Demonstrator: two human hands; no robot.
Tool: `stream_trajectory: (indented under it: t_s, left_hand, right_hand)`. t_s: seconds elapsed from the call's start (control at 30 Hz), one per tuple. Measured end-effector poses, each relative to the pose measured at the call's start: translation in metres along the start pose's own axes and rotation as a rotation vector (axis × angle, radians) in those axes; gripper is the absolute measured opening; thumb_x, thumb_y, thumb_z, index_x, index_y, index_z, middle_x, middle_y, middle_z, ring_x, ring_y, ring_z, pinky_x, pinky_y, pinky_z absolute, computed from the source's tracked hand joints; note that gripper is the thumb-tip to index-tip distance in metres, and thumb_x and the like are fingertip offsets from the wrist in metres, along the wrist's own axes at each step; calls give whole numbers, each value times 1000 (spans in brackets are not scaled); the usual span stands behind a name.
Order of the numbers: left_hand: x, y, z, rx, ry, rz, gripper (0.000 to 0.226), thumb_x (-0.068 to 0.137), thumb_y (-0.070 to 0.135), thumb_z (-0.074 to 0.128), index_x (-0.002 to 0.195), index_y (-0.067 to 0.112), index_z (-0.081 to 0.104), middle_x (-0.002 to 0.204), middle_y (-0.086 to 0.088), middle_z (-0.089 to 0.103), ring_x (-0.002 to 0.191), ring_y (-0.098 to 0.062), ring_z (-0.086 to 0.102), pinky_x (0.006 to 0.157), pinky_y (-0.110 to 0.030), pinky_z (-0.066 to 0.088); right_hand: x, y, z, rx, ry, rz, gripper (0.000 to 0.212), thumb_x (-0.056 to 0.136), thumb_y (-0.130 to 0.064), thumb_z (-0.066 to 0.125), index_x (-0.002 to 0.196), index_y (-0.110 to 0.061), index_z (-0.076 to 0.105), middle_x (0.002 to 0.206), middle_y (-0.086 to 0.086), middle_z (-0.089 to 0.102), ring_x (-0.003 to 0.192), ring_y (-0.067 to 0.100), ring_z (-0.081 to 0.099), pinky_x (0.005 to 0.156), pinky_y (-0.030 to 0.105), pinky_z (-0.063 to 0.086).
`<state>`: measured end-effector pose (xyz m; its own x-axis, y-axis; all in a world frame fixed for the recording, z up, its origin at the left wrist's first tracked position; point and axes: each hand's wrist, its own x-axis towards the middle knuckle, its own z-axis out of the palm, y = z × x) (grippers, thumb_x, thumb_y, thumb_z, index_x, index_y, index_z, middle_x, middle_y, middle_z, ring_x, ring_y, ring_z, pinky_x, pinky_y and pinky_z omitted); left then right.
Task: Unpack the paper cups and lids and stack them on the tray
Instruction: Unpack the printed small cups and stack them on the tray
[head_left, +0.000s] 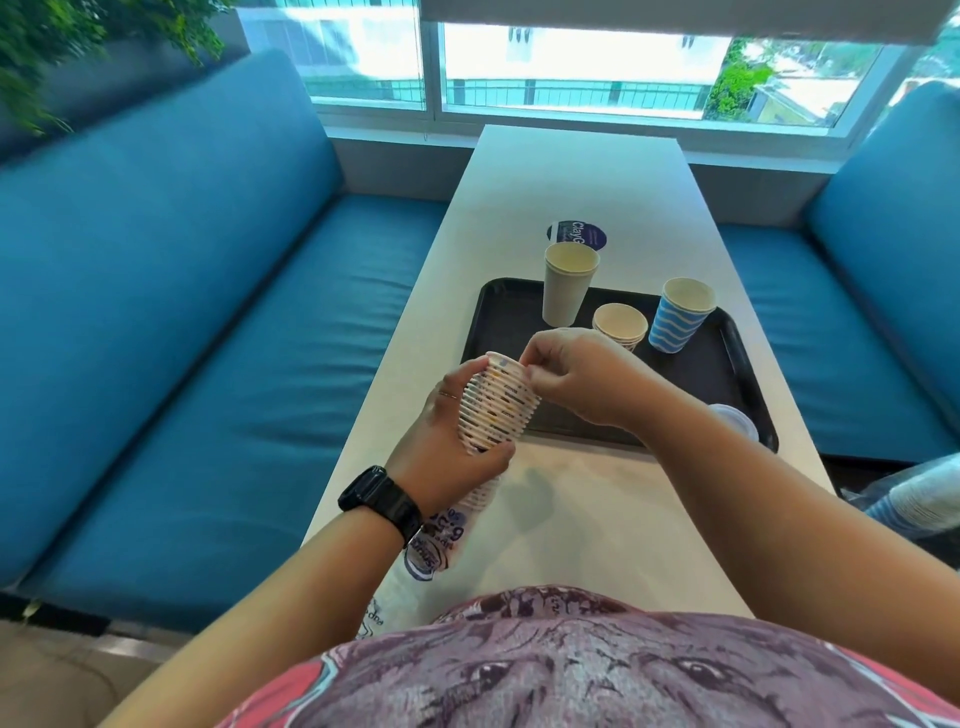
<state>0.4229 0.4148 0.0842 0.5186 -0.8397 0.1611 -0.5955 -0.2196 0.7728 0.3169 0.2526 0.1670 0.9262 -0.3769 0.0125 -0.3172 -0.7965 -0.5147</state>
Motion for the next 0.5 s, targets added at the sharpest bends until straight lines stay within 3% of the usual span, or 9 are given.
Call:
stream_trajectory:
  t_s: [0.27, 0.5]
  left_hand:
    - [4, -2, 7, -21, -12, -22, 92, 78, 27, 79, 137, 53, 14, 141, -1, 45, 107, -15, 60, 75, -7, 43]
    - [9, 0, 12, -63, -11, -42, 93, 83, 27, 76, 132, 67, 8, 145, 1, 40, 116, -12, 55, 73, 0, 41]
  right_hand:
    - [7, 12, 0, 88, 28, 26, 13, 92, -32, 63, 87, -21, 60, 83, -10, 57, 75, 8, 54, 63, 23, 44]
    - [12, 31, -6, 231, 171, 23, 10, 89, -16, 68, 89, -27, 66, 88, -14, 60, 82, 2, 55, 68, 15, 40]
